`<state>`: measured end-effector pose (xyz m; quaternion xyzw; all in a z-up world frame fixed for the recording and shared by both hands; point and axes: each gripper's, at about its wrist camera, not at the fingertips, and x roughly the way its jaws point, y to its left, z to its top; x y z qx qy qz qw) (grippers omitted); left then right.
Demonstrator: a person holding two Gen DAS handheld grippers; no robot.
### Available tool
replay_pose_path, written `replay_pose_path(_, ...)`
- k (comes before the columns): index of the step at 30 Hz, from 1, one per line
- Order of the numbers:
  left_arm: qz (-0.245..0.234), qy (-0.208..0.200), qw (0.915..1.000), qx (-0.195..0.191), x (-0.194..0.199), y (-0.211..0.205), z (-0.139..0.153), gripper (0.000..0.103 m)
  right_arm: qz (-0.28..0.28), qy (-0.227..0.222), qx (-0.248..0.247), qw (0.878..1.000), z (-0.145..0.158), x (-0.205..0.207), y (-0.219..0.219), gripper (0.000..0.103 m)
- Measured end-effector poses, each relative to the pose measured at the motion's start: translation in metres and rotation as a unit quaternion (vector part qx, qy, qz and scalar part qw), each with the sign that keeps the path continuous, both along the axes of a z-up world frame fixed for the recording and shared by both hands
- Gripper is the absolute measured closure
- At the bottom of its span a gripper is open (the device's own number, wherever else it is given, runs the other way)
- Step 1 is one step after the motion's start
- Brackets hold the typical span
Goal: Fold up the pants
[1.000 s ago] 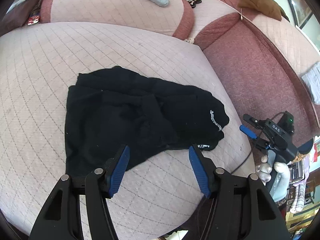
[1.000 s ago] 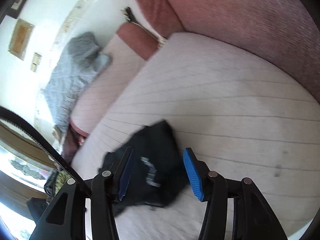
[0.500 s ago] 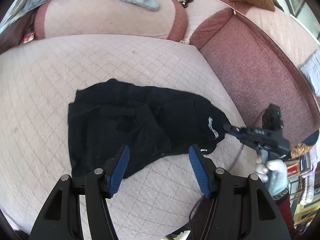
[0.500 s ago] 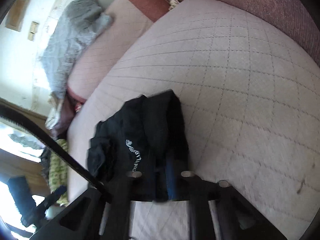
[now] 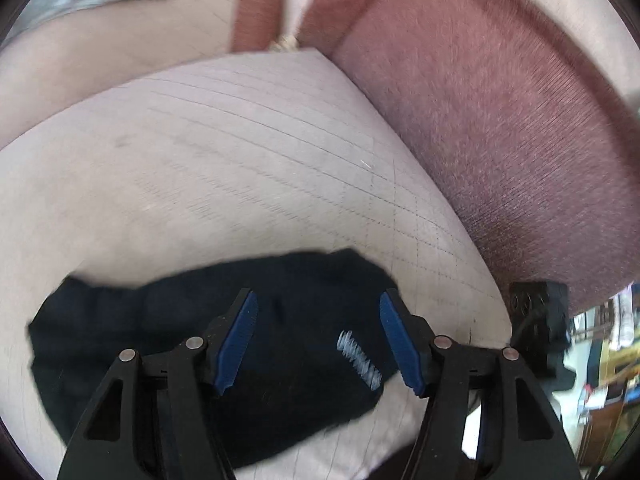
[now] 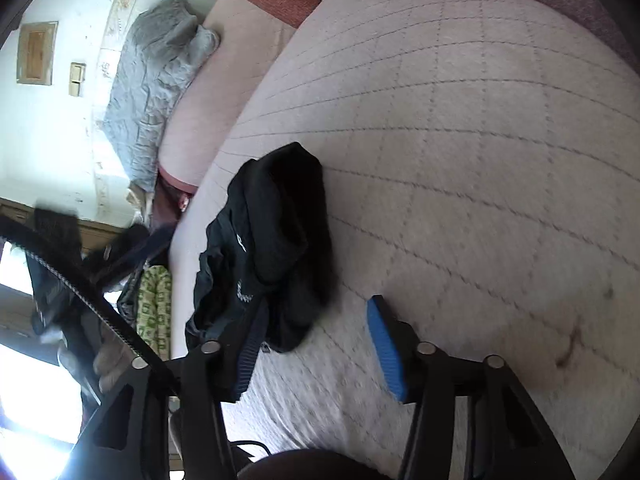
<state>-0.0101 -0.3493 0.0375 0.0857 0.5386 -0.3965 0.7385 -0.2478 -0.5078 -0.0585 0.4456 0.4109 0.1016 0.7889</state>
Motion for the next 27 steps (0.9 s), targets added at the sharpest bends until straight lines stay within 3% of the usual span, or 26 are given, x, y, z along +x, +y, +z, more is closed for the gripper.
replay_pose_path(5,-0.059,0.02,0.9965,0.055,0.018,-0.061,-0.039,0.04,0.037,-0.007,-0.007,0.999,0.0,0.025,0.012,0.042)
replay_pose_path(8,-0.095,0.047,0.9903,0.09,0.023,-0.087,-0.064,0.04,0.053,-0.01,-0.015,0.998,0.0,0.039,0.02,0.042)
replay_pose_path(10,-0.109,0.044,0.986,0.118,0.02,-0.097,-0.075,0.041,0.062,-0.012,-0.029,0.998,0.002,0.045,0.026,0.049)
replay_pose_path(11,-0.115,0.031,0.9844,0.129,0.016,-0.1,-0.075,0.046,0.073,-0.012,-0.04,0.996,0.004,0.049,0.031,0.073)
replay_pose_path(12,-0.119,0.018,0.9834,0.136,0.012,-0.1,-0.072,0.067,0.075,-0.012,-0.039,0.996,0.006,0.049,0.032,0.081)
replay_pose_path(13,-0.125,0.012,0.9828,0.135,0.008,-0.097,-0.068,0.076,0.073,-0.015,-0.036,0.997,0.009,0.048,0.033,0.081)
replay_pose_path(21,-0.068,0.015,0.9975,0.01,0.013,-0.01,0.014,0.08,0.082,-0.062,-0.063,0.993,0.074,0.042,0.072,0.083)
replay_pose_path(27,0.013,0.029,0.9958,-0.086,0.03,0.102,0.052,0.08,0.128,-0.093,-0.085,0.984,0.122,0.057,0.143,0.083)
